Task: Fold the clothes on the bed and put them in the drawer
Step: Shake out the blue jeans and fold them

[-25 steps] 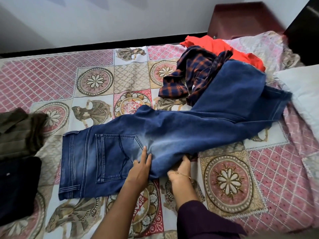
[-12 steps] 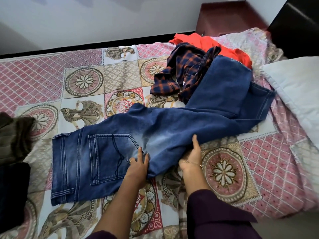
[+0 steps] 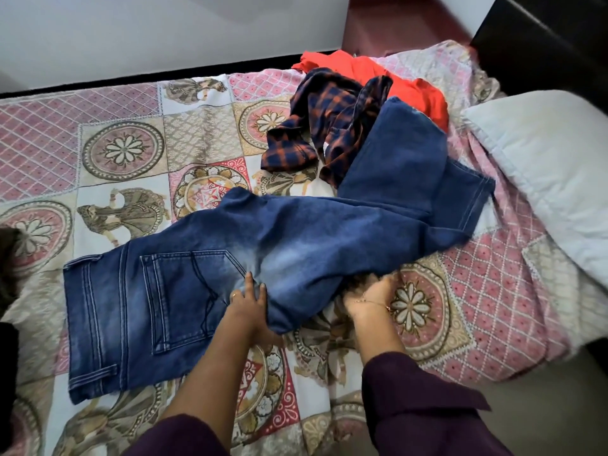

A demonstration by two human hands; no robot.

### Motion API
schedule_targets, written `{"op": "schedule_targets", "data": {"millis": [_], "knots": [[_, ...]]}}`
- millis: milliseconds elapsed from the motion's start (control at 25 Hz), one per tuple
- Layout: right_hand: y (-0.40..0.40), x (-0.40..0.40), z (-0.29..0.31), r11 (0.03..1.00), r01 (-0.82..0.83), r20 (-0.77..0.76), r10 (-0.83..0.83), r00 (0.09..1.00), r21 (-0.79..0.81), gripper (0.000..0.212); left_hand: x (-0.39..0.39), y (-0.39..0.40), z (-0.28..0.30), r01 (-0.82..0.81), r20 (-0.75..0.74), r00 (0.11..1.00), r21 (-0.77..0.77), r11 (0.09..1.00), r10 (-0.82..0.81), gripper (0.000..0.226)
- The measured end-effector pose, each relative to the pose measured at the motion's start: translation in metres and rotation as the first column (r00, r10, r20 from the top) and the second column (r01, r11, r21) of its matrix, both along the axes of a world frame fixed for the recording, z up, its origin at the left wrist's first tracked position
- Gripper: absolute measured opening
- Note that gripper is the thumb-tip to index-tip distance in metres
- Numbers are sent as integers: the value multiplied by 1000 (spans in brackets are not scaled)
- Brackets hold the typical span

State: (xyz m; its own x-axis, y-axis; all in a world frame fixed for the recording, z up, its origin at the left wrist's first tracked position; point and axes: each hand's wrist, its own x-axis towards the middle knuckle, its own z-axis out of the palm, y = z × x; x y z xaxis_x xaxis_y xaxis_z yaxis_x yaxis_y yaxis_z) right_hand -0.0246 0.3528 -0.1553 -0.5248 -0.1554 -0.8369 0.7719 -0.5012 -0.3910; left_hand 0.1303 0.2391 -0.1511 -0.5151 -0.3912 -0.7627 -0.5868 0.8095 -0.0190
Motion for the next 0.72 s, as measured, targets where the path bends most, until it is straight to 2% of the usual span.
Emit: {"op": "schedule_targets", "data": {"millis": [40, 120, 200, 280, 360, 440, 480, 520, 600, 720], "knots": [[5, 0, -3, 1000, -27, 36, 27, 999, 5, 45, 0, -4, 3, -93, -10, 996, 78, 993, 94, 116], [10, 4, -5, 995, -103, 64, 103, 993, -3, 43, -7, -7, 10, -265, -53, 959, 161, 951, 277, 105], [9, 6, 4, 985, -154, 21, 156, 988, -73, 36, -19, 2, 10, -394, -216, 887, 108, 913, 408, 93], [5, 7, 22, 961, -190, -83, 177, 981, -199, 29, -27, 21, 5, -514, -374, 770, 116, 850, 517, 83], [-1, 10, 41, 924, -213, -260, 131, 957, -318, 34, -29, 32, -3, -588, -375, 692, 203, 783, 617, 79], [-2, 9, 48, 895, -266, -417, 101, 903, -359, 59, -27, 31, -12, -588, -333, 700, 232, 775, 632, 76], [1, 6, 47, 897, -237, -416, 66, 907, -374, 64, -27, 30, -14, -583, -316, 714, 225, 781, 624, 77], [5, 2, 43, 909, -182, -379, 30, 925, -374, 59, -27, 32, -18, -577, -307, 729, 205, 790, 612, 80], [18, -9, 37, 957, -65, -272, -15, 962, -284, 28, -28, 40, -25, -553, -305, 765, 141, 821, 567, 89], [36, -15, 34, 987, -73, -177, 47, 983, -144, 30, -25, 51, -35, -515, -321, 806, 34, 857, 497, 101]]}}
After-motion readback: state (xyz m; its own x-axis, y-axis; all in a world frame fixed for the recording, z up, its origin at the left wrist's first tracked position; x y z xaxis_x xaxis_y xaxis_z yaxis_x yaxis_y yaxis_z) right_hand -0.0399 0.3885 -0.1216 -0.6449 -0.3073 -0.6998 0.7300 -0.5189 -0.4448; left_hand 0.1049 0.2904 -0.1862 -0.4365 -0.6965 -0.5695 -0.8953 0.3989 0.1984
